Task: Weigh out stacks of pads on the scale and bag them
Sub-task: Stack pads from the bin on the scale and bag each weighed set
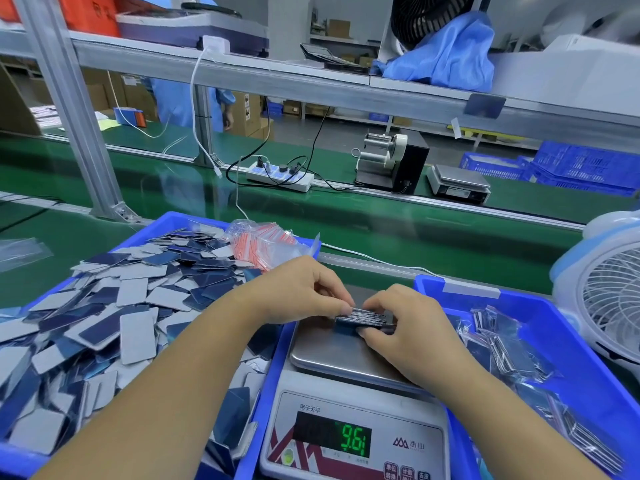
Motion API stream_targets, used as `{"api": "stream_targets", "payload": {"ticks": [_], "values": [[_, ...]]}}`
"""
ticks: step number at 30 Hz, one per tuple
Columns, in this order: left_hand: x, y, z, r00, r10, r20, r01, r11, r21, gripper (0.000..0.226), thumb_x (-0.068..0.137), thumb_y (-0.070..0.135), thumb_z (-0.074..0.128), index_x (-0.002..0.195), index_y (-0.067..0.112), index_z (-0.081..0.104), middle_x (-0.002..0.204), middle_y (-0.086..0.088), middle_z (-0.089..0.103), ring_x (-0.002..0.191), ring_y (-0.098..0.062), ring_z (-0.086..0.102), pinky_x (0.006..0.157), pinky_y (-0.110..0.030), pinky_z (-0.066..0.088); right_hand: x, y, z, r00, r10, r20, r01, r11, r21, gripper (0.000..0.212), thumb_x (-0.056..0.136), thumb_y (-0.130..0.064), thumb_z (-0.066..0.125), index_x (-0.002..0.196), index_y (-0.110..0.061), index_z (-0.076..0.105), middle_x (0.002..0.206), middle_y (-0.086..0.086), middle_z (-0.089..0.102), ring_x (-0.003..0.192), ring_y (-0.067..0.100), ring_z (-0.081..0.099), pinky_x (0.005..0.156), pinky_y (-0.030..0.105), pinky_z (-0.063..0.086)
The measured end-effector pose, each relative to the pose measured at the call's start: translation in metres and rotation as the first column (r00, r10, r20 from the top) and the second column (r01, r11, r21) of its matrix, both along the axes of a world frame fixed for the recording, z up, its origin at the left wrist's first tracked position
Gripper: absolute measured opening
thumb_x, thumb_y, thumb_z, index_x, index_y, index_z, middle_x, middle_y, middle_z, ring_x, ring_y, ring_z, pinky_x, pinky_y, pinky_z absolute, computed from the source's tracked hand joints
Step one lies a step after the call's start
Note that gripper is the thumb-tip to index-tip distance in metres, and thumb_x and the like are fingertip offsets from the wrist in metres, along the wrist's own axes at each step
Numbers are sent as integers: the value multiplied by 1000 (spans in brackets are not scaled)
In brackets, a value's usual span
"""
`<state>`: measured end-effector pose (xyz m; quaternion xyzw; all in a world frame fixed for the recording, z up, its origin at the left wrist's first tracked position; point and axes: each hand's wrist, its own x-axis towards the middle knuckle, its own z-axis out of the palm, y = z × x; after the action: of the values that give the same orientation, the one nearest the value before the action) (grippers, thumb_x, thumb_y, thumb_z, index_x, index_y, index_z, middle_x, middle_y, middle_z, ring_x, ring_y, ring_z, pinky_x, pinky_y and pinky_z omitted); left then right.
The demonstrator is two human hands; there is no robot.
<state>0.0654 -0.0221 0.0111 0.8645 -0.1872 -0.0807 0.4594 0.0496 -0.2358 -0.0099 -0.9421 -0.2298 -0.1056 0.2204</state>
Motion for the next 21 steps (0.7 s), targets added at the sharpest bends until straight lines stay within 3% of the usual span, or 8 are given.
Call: {"api": "stream_targets", "payload": {"ticks": [3,5,7,10,12,14,16,21], "values": [[-2,2,3,999,-46,-9,46,997,-66,14,80,12,82,80,26,81,93,2,74,76,-15,63,73,-27,52,-2,-1,1,991,25,129,-29,999,27,22,72,-22,72,92,-32,71,90,-16,57,77,10,55,65,35,51],[-4,3,5,997,-72,4,72,990,-118,14,77,8,84,80,21,81,95,6,72,73,-11,62,70,-21,51,-2,-2,3,975,45,218,-54,998,39,26,70,-21,66,93,-31,71,92,-16,57,74,13,56,59,36,52],[-5,3,7,996,-90,19,92,986,-139,19,74,10,86,80,27,80,97,5,65,72,-4,59,70,-16,48,-2,-4,5,960,79,270,-95,994,48,28,68,-19,64,93,-29,70,93,-13,57,73,15,57,55,38,52],[-6,4,6,996,-84,36,87,991,-98,28,73,18,87,87,40,75,98,15,61,88,-9,60,80,-22,51,-2,-5,7,953,102,286,-123,991,53,27,68,-17,65,92,-27,71,95,-12,58,75,16,58,56,37,52],[-5,4,5,996,-78,45,83,991,-109,26,77,21,86,92,40,75,93,21,61,82,-5,58,76,-19,49,-2,-6,7,970,89,226,-110,991,81,23,68,-19,67,90,-28,70,94,-16,59,78,6,57,62,31,51],[-4,4,4,996,-64,64,71,991,-112,17,81,21,82,92,35,78,94,15,65,78,-8,59,74,-20,48,-2,-6,8,989,51,135,-68,990,124,20,69,-21,74,82,-34,67,82,-21,59,77,-4,54,65,13,40],[-4,2,4,997,-40,68,47,994,-97,12,85,21,79,92,32,79,94,7,70,82,-14,64,74,-22,51,0,-7,7,999,-5,46,-1,992,124,21,70,-27,80,79,-38,64,74,-24,59,79,-9,52,64,6,36],[-4,-5,-2,1000,-24,19,24,1000,20,15,87,27,75,100,35,75,73,28,69,69,10,63,62,-4,44,4,-4,4,989,-71,-127,75,997,31,40,72,-45,79,110,-41,66,98,-25,62,83,-9,51,69,4,33]]}}
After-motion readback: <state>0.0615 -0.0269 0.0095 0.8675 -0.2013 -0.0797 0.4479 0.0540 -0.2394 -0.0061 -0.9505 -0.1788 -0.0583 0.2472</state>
